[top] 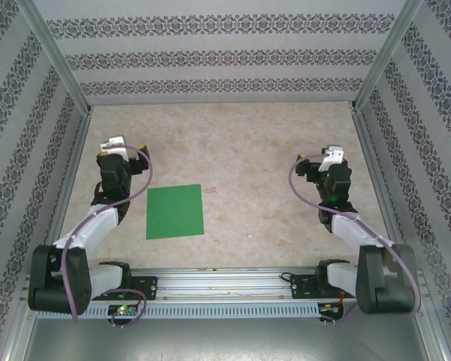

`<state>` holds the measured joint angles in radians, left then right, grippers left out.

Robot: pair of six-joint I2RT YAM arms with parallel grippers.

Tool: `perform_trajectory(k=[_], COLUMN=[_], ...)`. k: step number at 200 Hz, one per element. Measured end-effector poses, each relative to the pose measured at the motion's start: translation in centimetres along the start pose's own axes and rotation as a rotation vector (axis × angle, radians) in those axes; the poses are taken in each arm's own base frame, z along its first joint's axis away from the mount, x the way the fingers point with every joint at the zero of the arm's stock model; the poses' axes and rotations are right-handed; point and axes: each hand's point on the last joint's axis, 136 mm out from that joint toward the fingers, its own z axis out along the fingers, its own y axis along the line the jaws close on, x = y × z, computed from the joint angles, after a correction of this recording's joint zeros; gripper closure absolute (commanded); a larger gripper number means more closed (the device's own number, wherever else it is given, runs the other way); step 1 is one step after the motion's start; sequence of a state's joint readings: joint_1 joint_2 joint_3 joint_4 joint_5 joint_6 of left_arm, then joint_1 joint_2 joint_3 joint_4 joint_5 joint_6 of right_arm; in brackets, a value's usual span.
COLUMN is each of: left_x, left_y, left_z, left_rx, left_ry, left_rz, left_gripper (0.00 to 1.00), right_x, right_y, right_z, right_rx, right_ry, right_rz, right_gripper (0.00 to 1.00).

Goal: Fold a paper plane with a square sheet of paper (fold left side to right side)
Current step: Move the square sheet of paper to the center of the table.

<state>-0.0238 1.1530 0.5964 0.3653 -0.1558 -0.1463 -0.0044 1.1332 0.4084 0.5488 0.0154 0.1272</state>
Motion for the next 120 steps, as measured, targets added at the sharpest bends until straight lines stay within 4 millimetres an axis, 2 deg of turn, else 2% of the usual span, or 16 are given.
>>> perform_trajectory(k=[21,43,62,85,120], left_x=[-1.7,-0.6,2.7,7.5,13.2], left_y=[-0.6,-1.8,-3.5,-5.5,-9.3], left_z=[-1.3,-2.5,-3.6,-5.4,-8.7], left_rx=[0.026,0.086,0.17,0.254,0.384], left_ry=[0.061,0.196,0.376,0.617,0.885], left_rz=[-0.088,-0.167,-0.233,-0.312,-0.38], left_gripper=[0.0,0.0,0.02,0.12,0.3], right_x=[-0.7,-0.8,0.3,2.5,5.6], right_y=[0.5,1.4,2.4,3.5,5.4], right_z=[-1.3,-2.6,-3.8,-4.8,-6.2], right_rx=[-0.017,-0.058,-0.106,-0.147,-0.205], right_ry=[0.046,0.111,0.195,0.314,0.472], right_rz=[0.061,0.137,0.205,0.286,0.352], right_gripper=[0.02,0.02,0.02,0.02,0.02])
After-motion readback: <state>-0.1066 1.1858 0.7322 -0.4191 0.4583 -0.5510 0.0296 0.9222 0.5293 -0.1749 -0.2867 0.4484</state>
